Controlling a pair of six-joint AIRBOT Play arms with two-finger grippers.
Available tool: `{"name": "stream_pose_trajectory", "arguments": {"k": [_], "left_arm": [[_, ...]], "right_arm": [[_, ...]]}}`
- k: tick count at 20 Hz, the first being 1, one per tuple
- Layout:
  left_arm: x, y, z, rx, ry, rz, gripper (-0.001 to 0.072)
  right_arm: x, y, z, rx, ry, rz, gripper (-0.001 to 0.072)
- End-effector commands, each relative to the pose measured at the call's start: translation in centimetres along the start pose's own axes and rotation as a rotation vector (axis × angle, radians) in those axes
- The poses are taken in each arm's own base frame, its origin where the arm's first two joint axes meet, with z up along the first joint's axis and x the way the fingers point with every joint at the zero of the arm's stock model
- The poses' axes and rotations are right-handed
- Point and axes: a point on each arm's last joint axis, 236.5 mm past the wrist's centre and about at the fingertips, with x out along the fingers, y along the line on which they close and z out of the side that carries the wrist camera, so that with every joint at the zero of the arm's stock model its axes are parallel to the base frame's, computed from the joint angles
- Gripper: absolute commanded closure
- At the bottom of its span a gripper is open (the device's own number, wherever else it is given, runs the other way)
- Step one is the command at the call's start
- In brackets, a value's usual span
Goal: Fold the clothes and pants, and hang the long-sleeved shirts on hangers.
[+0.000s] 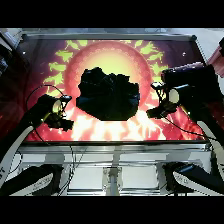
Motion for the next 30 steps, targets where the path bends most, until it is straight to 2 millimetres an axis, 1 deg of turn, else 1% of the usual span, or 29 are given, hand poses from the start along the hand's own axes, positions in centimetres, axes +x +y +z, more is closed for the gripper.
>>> {"name": "stream_pose_trajectory", "arguments": {"k": [1, 3, 6, 7, 8, 9, 12, 17, 18, 20, 21, 23, 24, 26, 28, 30], "left_arm": [[0.0, 0.0, 0.0, -0.001, 0.0, 0.0, 0.024], [0.0, 0.0, 0.0, -0.001, 0.0, 0.0, 0.024], [0.0, 0.0, 0.0, -0.001, 0.0, 0.0, 0.024], [0.0, 0.0, 0.0, -0.001, 0.0, 0.0, 0.024], [0.0, 0.0, 0.0, -0.001, 0.0, 0.0, 0.024], [0.0, 0.0, 0.0, -0.001, 0.0, 0.0, 0.024], [0.0, 0.0, 0.0, -0.001, 0.0, 0.0, 0.024], [0.1, -0.1, 0.0, -0.002, 0.001, -0.005, 0.024], [0.1, -0.4, 0.0, -0.01, 0.003, -0.017, 0.024], [0.0, -1.8, -0.2, -0.039, 0.011, -0.078, 0.0239], [0.0, -2.0, 0.1, -0.04, 0.0, -0.084, 0.0239], [0.0, -1.3, 1.0, -0.035, -0.041, -0.058, 0.024], [0.0, -1.2, 1.3, -0.033, -0.051, -0.053, 0.0239], [-0.1, -1.0, 2.4, -0.031, -0.099, -0.043, 0.024], [-0.2, -0.9, 3.4, -0.029, -0.141, -0.041, 0.024], [-0.4, -1.0, 4.4, 0.008, -0.183, -0.043, 0.024]], "right_arm": [[-0.4, 1.5, 1.5, 0.015, -0.049, 0.067, 0.0661], [-0.4, 1.6, 1.6, -0.005, -0.052, 0.068, 0.066], [-0.5, 1.6, 2.8, -0.007, -0.103, 0.068, 0.0657], [-0.6, 1.7, 3.2, -0.025, -0.121, 0.071, 0.0627], [-0.6, 1.9, 3.6, -0.049, -0.139, 0.078, 0.0563], [-0.7, 2.1, 4.2, -0.07, -0.164, 0.084, 0.0552], [-1.2, 2.6, 6.1, -0.089, -0.248, 0.101, 0.0551], [-1.5, 3.2, 7.6, -0.084, -0.241, 0.124, 0.055], [-1.4, 3.2, 7.8, -0.083, -0.241, 0.126, 0.0551], [-1.2, 3.3, 8.4, -0.081, -0.244, 0.131, 0.0551], [-1.1, 3.5, 8.6, -0.078, -0.244, 0.136, 0.055], [-0.4, 3.5, 8.7, -0.075, -0.229, 0.138, 0.055], [0.0, 3.4, 8.6, -0.074, -0.22, 0.138, 0.0551], [0.6, 3.4, 8.7, -0.072, -0.207, 0.137, 0.055], [1.0, 3.3, 9.1, -0.071, -0.208, 0.135, 0.0551], [0.9, 3.3, 9.8, -0.075, -0.241, 0.133, 0.055]]}}
